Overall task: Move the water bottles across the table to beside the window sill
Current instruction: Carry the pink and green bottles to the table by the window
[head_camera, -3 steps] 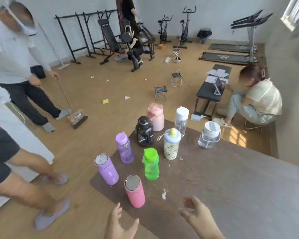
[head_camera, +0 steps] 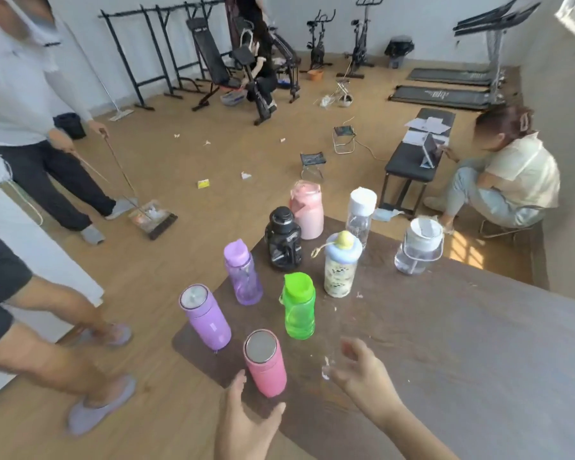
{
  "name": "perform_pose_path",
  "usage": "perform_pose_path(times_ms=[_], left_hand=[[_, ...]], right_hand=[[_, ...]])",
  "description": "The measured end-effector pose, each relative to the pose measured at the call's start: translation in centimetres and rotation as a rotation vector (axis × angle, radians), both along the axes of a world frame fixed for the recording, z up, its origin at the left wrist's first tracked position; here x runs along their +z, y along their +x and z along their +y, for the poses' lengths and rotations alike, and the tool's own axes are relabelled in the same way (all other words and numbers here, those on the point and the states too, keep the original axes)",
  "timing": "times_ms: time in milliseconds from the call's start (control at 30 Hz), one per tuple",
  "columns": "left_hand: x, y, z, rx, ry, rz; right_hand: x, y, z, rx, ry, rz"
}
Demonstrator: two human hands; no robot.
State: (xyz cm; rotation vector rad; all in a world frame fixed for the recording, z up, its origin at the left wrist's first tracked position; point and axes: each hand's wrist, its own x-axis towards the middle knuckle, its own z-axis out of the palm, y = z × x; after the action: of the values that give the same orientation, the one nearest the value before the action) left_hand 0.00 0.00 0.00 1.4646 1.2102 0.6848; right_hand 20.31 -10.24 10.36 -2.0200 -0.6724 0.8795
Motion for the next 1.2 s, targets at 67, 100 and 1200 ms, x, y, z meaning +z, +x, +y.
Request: perform_pose_path(times_ms=[67,100,1200], left_hand=[[1.6,0.2,1.0,-0.037,0.086,-0.099],[-0.7,0.9,2.1,0.024,0.049,-0.071],[9.0,31.6,-12.4,-0.478,0.206,0.033]], right_hand=[[-1.7,0.2,4.3,0.001,0.052,0.014],[-2.6,0.1,6.1,0.002,0.061,0.004],[-2.2,17.8,-20.7,-0.623,0.216,-0.272]])
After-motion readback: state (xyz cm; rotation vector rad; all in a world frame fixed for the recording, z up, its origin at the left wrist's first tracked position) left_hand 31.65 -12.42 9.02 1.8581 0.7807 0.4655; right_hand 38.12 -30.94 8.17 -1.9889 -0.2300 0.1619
